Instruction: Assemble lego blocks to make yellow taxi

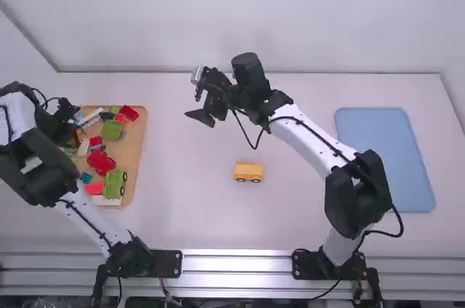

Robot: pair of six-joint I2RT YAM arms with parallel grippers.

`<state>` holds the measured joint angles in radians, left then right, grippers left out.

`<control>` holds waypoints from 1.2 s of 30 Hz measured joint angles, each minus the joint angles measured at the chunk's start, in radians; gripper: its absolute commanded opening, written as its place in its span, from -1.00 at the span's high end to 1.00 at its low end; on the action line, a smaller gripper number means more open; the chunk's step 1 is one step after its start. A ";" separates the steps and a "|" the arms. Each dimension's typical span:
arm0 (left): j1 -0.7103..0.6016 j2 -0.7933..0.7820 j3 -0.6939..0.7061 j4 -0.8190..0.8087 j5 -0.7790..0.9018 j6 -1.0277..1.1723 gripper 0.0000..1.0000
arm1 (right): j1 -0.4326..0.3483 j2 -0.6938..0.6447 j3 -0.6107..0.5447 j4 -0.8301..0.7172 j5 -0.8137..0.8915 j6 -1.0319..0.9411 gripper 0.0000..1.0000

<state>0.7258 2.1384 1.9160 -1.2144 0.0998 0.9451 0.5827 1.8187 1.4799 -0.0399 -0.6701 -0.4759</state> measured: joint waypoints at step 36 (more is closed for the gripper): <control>-0.813 -0.487 -0.589 1.092 0.210 -0.689 0.96 | -0.261 0.000 -0.011 0.049 -0.117 0.390 -0.87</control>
<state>-0.0872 1.6516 1.3266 -0.1223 0.3096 0.2565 0.3214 1.8187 1.4685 0.0093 -0.7868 -0.0856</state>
